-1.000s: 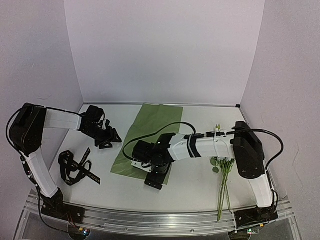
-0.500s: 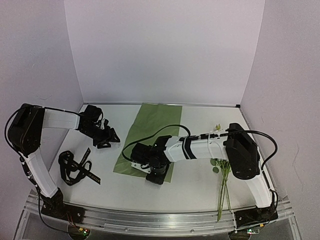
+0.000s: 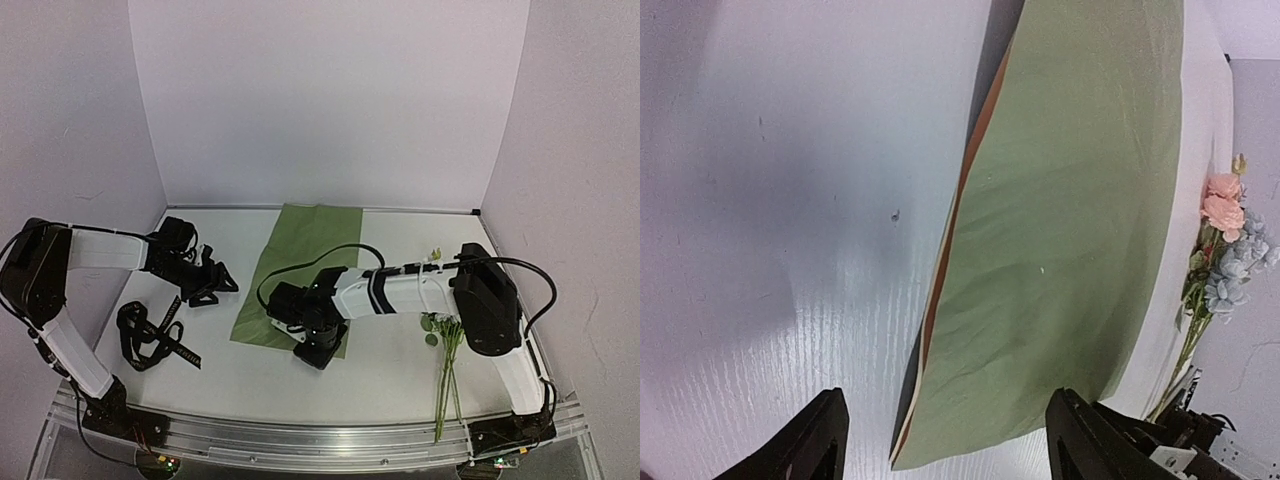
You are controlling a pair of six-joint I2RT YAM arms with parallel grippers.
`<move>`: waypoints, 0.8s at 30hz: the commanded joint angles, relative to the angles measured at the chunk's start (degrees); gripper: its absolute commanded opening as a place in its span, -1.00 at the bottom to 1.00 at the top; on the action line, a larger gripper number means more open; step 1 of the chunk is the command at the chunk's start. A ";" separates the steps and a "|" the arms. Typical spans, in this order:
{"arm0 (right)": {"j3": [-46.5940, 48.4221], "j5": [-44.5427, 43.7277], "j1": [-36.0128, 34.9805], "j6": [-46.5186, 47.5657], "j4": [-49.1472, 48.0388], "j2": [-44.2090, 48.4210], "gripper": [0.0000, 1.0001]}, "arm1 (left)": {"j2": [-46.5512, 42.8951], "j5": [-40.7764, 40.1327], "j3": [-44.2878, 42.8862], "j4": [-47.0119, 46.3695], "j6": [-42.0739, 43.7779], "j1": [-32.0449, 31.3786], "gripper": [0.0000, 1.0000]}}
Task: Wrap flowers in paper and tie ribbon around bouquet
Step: Pick up the folded wrapping paper from the center of the board.
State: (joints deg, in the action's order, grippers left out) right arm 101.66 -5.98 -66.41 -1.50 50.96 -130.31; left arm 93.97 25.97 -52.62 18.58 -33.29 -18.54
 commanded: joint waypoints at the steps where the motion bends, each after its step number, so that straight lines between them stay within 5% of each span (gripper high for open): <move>1: -1.44 1.28 0.57 -7.69 1.75 6.79 -0.97 | -3.02 1.71 0.95 -3.16 -0.53 -0.16 0.42; 5: -5.54 5.30 4.49 -16.96 0.19 11.70 -0.32 | 1.02 1.03 -3.41 -4.00 0.80 -0.29 0.52; 11: -12.45 11.43 10.41 -27.66 -5.78 16.47 0.25 | 10.66 1.00 -15.05 -4.65 4.09 -0.65 0.54; 24: -17.50 20.54 19.86 -42.96 -14.00 15.22 0.45 | 31.97 4.00 -38.61 -1.14 8.12 -1.34 0.33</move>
State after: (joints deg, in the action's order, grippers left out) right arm 84.29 11.64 -47.41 -38.90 40.47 -114.46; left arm 122.15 27.89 -84.32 16.67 -26.91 -19.18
